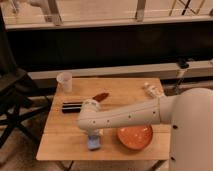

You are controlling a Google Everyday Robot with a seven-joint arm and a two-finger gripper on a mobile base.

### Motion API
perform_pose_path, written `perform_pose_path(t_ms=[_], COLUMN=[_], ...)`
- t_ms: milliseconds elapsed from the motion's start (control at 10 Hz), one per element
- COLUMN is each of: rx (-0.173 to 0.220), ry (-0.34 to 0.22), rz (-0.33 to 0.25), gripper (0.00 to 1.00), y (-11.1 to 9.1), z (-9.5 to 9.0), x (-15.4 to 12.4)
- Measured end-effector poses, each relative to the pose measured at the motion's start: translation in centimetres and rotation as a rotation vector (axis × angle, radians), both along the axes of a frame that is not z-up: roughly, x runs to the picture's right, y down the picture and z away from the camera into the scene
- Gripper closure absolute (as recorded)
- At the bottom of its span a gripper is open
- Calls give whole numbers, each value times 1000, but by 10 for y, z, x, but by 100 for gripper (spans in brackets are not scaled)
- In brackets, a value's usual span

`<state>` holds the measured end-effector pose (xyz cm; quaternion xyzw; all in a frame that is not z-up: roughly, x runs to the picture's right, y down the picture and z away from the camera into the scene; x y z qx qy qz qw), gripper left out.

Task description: Wipe the white sponge on the table

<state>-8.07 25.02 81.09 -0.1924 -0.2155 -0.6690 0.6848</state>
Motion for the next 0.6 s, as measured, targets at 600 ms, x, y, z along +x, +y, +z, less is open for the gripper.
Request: perform_pose_path(t_ms=[600], rx=[8], ry=[-31], rz=[-71], gripper=[100], y=[-2], z=[12], x=[-45])
